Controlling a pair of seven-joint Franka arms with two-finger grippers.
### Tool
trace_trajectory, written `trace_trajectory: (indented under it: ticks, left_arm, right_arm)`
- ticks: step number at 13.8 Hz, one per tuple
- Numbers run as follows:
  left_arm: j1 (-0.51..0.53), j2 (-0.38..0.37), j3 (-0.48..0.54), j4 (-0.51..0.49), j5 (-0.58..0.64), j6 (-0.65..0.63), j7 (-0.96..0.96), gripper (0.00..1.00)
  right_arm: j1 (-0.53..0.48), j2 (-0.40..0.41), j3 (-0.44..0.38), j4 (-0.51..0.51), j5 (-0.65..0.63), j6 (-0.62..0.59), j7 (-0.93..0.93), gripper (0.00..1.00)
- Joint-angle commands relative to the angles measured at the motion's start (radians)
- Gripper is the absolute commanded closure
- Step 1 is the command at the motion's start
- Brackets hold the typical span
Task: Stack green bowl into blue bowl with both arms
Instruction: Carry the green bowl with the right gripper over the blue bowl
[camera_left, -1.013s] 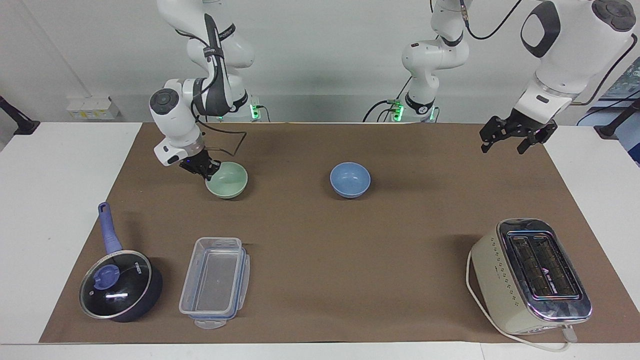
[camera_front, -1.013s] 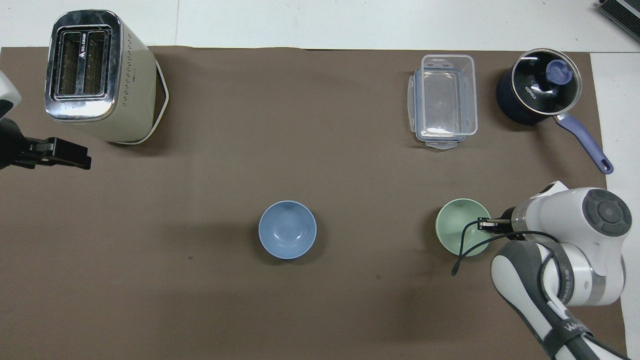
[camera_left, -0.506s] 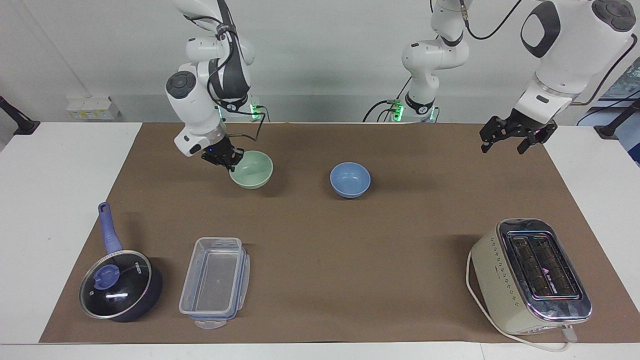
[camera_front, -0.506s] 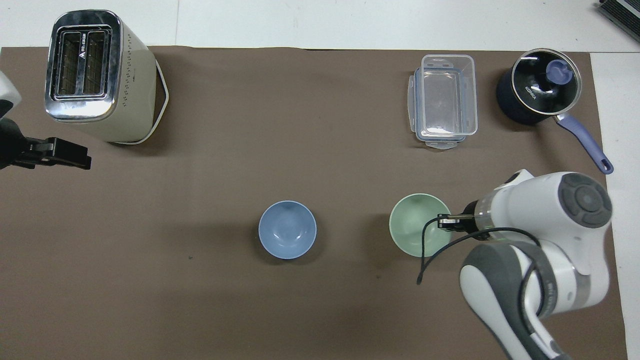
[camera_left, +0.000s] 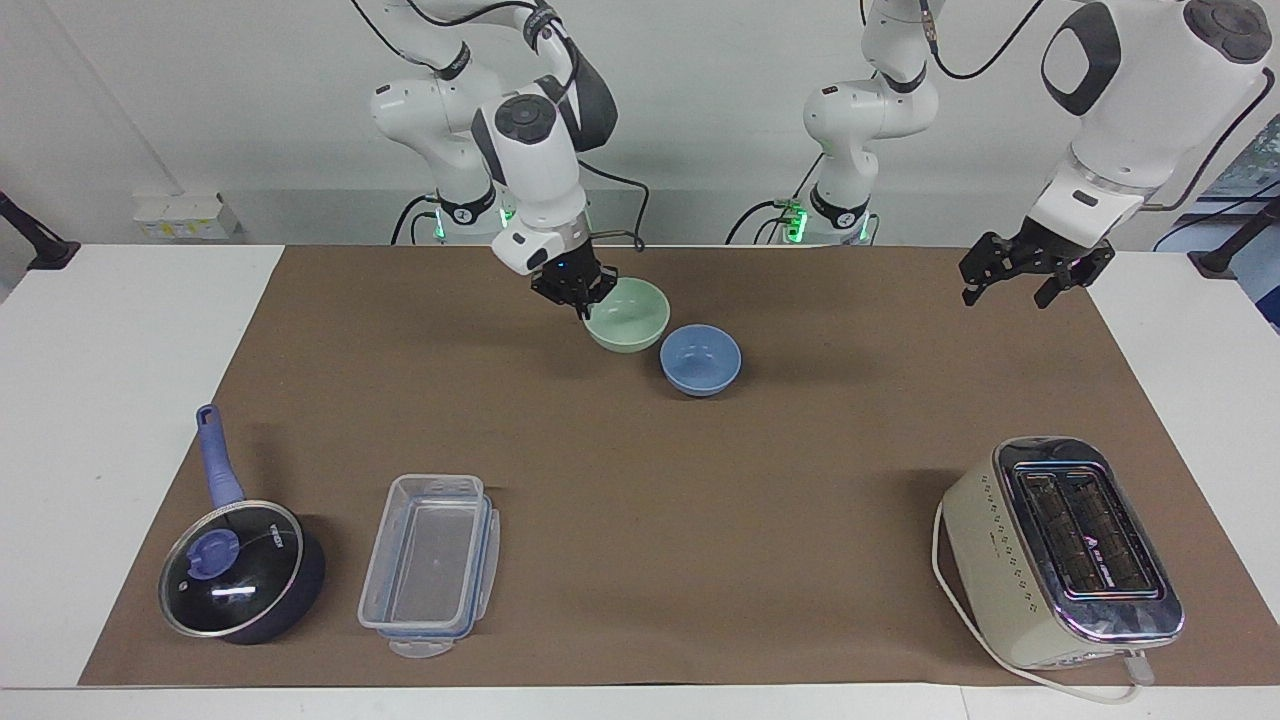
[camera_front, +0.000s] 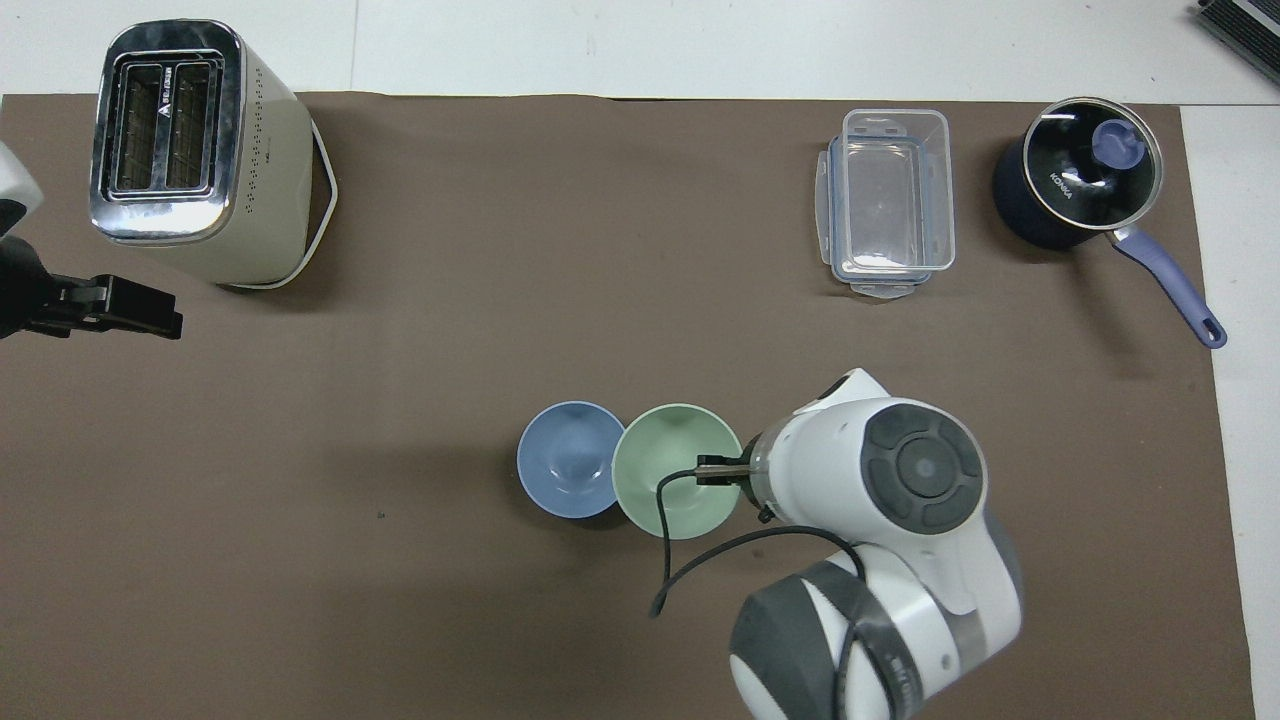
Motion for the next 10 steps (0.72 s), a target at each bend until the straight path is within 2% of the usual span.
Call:
trace_trajectory:
  ticks: [1, 4, 8, 10]
  left_arm:
    - [0.006, -0.003, -0.006, 0.012, 0.019, -0.023, 0.005, 0.00]
    - [0.006, -0.003, -0.006, 0.012, 0.019, -0.023, 0.005, 0.00]
    - [0.006, -0.003, -0.006, 0.012, 0.019, -0.023, 0.005, 0.00]
    - [0.008, -0.003, -0.006, 0.012, 0.019, -0.023, 0.005, 0.00]
  right_arm:
    - [0.056, 0.082, -0.006, 0.055, 0.025, 0.058, 0.060, 1.00]
    - [0.113, 0.180, -0.006, 0.134, 0.016, 0.075, 0.149, 1.00]
    - [0.141, 0.242, -0.006, 0.123, 0.007, 0.167, 0.165, 1.00]
    - [0.141, 0.243, -0.006, 0.120, 0.007, 0.165, 0.165, 1.00]
